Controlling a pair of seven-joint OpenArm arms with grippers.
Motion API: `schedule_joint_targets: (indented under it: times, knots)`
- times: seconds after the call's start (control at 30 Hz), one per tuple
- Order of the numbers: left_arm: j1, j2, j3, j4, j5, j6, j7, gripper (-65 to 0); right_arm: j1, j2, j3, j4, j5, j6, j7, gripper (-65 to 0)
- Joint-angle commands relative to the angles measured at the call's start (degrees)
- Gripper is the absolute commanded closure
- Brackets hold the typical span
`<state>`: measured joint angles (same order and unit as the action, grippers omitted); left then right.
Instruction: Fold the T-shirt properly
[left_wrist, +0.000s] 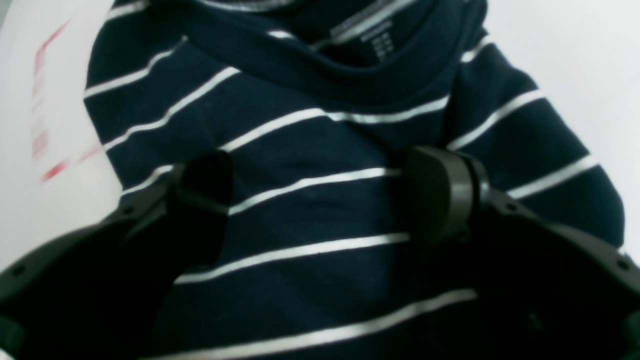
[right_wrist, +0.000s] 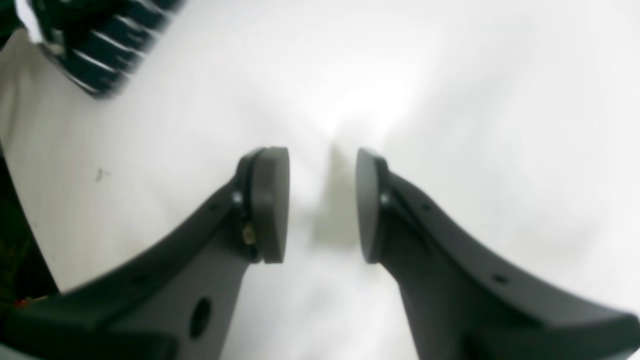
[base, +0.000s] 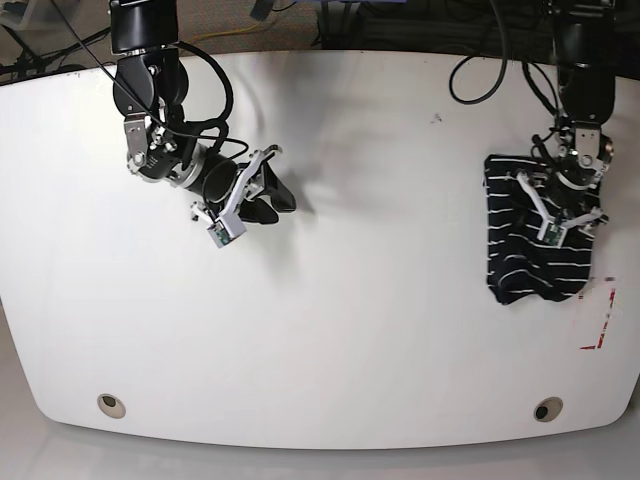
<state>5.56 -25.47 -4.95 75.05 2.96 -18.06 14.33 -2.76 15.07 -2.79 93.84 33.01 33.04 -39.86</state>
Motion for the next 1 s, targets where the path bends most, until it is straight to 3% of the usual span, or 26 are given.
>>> schedule_joint_targets:
  times: [0.0,0.3,0.53,0.67,0.8,0.87,0.97]
  knots:
    - [1.07,-4.2,-4.32,-4.23,4.2,-2.81,6.55,-49.4,0.79,0.45,1.51,1.32,0.96,0.5,0.16,-20.3]
    - [0.99,-12.99,-14.96,-12.5,4.03,-12.4,6.29,-49.2,-1.24,0.8,3.45,4.93,0.79,0.5,-0.01,-20.3]
    - [1.16,-13.25,-21.38,-2.65,4.03,-20.75,8.93,-49.2,-2.29,0.62,3.36,7.12,0.61,0.24,-0.01,-20.3]
    - [1.16,-12.55,-21.82,8.6,4.03,-21.94,15.69,-49.2,-2.11,1.06,3.36,6.77,0.44,-0.03,0.34,-20.3]
    - [1.07,-8.68,-21.64,15.81,2.01,-21.89,15.96,-49.2,-2.03,2.38,3.36,6.77,-2.47,-0.11,0.43,-20.3]
    - [0.72,-6.13,-21.47,18.01,1.21,-21.63,15.87,-49.2,-1.94,2.29,3.36,6.77,-7.92,-0.2,0.96,-20.3]
    - [-1.39,-0.94,-17.86,18.98,0.95,-18.46,12.35,-49.2,-2.38,1.41,3.45,6.6,-17.15,-0.2,5.88,-20.3]
